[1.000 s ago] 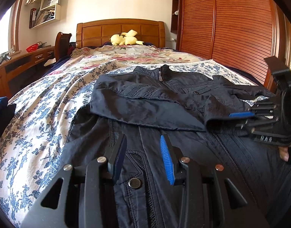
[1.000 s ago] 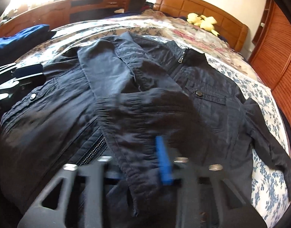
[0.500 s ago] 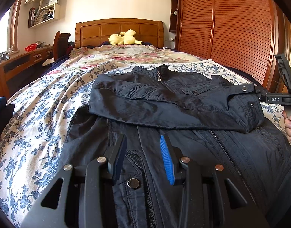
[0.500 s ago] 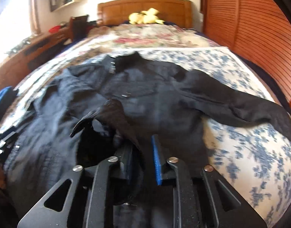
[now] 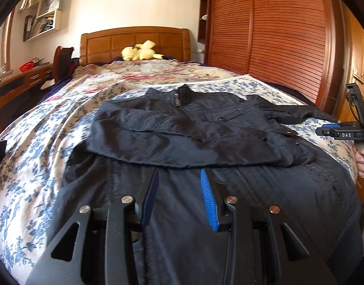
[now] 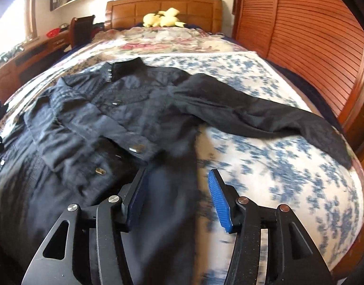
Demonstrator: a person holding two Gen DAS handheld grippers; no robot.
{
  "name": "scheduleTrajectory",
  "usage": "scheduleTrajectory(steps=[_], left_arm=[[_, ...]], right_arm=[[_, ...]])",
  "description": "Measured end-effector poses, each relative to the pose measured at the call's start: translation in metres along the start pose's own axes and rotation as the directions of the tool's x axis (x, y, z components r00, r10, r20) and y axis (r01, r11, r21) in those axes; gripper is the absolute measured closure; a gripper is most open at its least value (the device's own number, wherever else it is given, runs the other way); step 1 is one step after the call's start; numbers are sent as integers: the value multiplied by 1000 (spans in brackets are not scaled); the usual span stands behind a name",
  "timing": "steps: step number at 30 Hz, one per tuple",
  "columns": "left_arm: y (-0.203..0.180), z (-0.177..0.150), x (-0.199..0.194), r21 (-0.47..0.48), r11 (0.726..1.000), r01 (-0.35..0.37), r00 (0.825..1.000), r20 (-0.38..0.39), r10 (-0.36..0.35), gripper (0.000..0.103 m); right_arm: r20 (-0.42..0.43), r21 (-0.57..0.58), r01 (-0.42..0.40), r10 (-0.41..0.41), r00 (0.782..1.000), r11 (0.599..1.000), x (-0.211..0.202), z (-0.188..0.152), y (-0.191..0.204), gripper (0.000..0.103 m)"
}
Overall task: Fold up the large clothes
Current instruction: 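Move the right gripper over to the other sleeve's cuff, then close the right gripper on the other sleeve's cuff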
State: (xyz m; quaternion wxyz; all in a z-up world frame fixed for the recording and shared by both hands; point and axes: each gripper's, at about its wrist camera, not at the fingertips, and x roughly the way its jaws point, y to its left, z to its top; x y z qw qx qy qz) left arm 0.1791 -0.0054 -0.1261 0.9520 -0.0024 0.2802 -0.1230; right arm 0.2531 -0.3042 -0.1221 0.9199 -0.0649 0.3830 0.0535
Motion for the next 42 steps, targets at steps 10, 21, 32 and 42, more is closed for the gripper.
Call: scheduleTrajectory(steps=[10, 21, 32, 42], left_arm=[[-25, 1, 8, 45, 999, 30, 999, -12, -30, 68], [-28, -3, 15, 61, 998, 33, 999, -37, -31, 68], [-29, -5, 22, 62, 998, 31, 998, -55, -27, 68], [-31, -6, 22, 65, 997, 32, 998, -56, -28, 68]], right_arm=[[-49, 152, 102, -96, 994, 983, -8, 2, -120, 49], [-83, 322, 308, -298, 951, 895, -2, 9, -252, 47], [-133, 435, 356, -332, 934, 827, -1, 22, -316, 27], [-243, 377, 347, -269, 932, 859, 36, 20, -298, 27]])
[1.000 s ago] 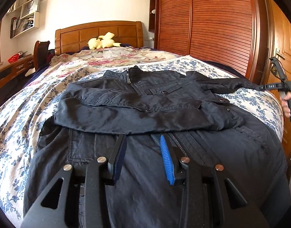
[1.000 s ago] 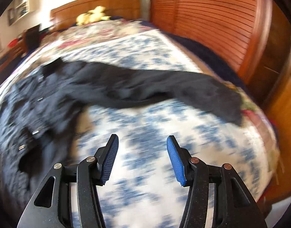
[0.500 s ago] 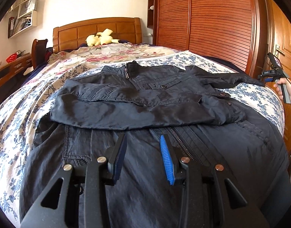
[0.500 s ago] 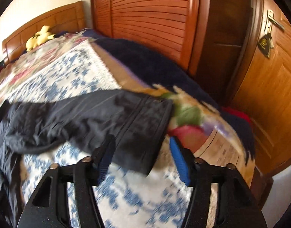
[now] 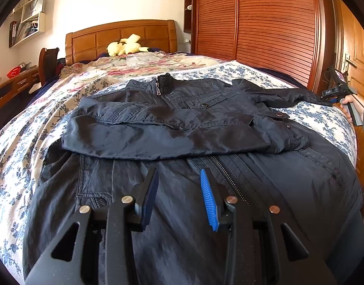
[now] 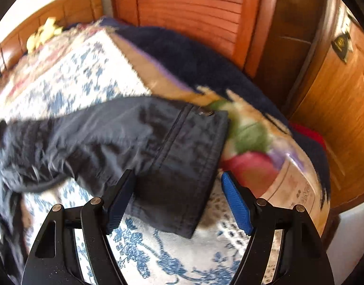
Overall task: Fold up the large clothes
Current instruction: 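Close the right gripper on the other sleeve's cuff, then lift the sleeve with the right gripper and carry it across the jacket front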
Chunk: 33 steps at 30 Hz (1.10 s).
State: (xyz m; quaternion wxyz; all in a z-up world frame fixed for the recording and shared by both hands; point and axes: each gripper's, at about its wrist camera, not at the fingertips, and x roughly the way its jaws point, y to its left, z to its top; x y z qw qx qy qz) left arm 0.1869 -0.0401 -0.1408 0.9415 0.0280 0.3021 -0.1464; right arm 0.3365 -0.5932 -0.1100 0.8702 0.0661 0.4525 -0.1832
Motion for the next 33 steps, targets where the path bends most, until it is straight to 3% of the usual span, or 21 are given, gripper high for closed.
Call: scheduleTrajectory(steps=[3, 5, 7, 12, 20, 26, 33], left_arm=[[0, 0, -1, 1, 1000, -2, 1000, 1, 2, 68], [0, 0, -1, 0, 1000, -1, 1000, 3, 1, 68], [1, 0, -2, -2, 1000, 1, 1000, 8, -1, 68], [5, 0, -9, -17, 1000, 12, 1000, 21, -12, 68], [19, 2, -34, -37, 999, 6, 998, 57, -4, 68], [33, 3, -57, -66, 998, -9, 996, 92, 15, 68], [49, -1, -70, -92, 995, -41, 995, 92, 49, 68]], right_arm=[[4, -96, 30, -30, 1000, 995, -1, -5, 18, 56], [11, -155, 41, -40, 999, 987, -6, -5, 29, 90], [35, -192, 49, -43, 998, 980, -18, -2, 38, 96], [168, -239, 77, -37, 985, 968, -71, 7, 62, 98], [257, -371, 29, 72, 964, 928, -144, 7, 134, 99], [287, -497, -28, 195, 938, 867, -186, -1, 217, 99], [282, -627, -131, 381, 880, 768, -230, -26, 313, 100]])
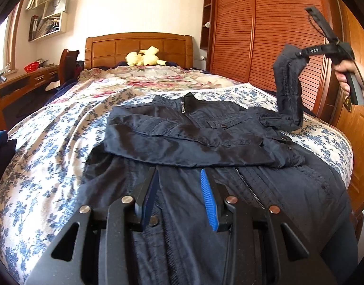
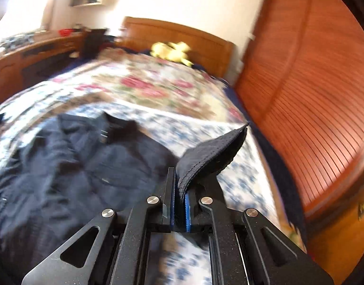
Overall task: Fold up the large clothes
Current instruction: 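Lift the sleeve with the right gripper and carry it across the jacket front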
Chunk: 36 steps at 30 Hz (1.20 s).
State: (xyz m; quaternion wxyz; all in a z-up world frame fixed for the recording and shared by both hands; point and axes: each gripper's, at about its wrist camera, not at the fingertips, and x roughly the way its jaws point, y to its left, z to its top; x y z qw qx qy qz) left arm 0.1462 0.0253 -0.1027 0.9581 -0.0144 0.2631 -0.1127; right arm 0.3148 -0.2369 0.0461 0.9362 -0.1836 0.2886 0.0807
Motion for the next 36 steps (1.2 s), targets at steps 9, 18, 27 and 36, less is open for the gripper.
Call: scheduleTrajectory(steps=[9, 18, 27, 36], left_arm=[[9, 1, -10, -11, 1000, -18, 1000, 12, 18, 68], [16, 3, -17, -28, 999, -35, 999, 29, 36, 68], [19, 3, -15, -33, 999, -40, 999, 25, 40, 68], [15, 1, -8, -20, 999, -42, 999, 9, 42, 68]], right_arm=[[83, -130, -197, 208, 975, 972, -18, 30, 106, 102], [105, -197, -354, 379, 919, 914, -53, 21, 165, 102], [-16, -108, -384, 385, 923, 917, -28, -23, 160, 102], [-33, -8, -369, 369, 929, 929, -26, -58, 137, 62]])
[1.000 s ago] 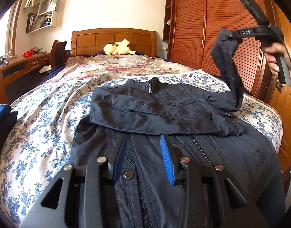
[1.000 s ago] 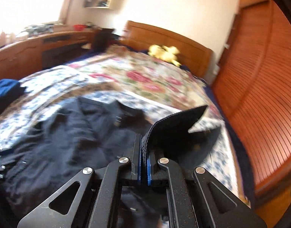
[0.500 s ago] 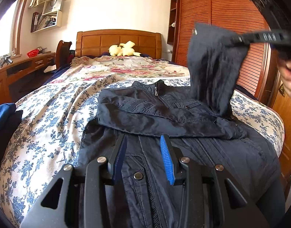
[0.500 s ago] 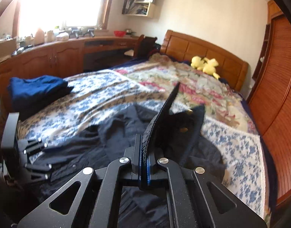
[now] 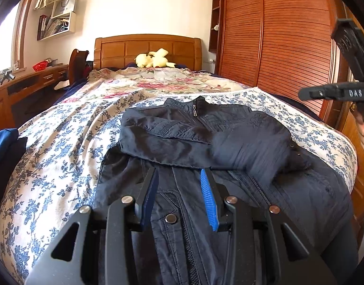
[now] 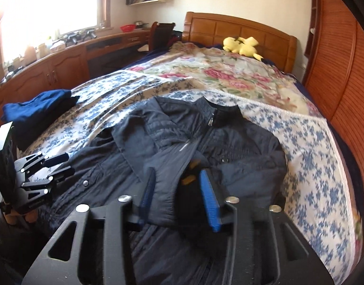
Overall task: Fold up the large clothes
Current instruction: 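Lift the sleeve with the right gripper and carry it across the jacket front, then lower the sleeve onto the jacket front and open the right gripper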
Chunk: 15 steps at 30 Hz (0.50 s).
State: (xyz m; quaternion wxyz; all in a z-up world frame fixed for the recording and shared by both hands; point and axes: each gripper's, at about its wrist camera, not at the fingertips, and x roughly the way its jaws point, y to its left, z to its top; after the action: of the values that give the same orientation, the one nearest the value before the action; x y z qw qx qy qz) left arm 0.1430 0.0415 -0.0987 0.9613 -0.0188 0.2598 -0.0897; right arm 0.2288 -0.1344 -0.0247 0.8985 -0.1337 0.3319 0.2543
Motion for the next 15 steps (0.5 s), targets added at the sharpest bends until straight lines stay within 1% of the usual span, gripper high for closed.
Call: scheduleTrajectory(steps=[8, 15], left_arm=[[-7, -2, 7, 14, 1000, 4, 1000, -14, -4, 68], [-20, -5, 14, 42, 999, 12, 999, -35, -10, 68]], right_arm=[[-36, 33, 47, -46, 998, 998, 2, -36, -18, 62], [-72, 83, 71, -65, 995, 994, 17, -72, -35, 62]])
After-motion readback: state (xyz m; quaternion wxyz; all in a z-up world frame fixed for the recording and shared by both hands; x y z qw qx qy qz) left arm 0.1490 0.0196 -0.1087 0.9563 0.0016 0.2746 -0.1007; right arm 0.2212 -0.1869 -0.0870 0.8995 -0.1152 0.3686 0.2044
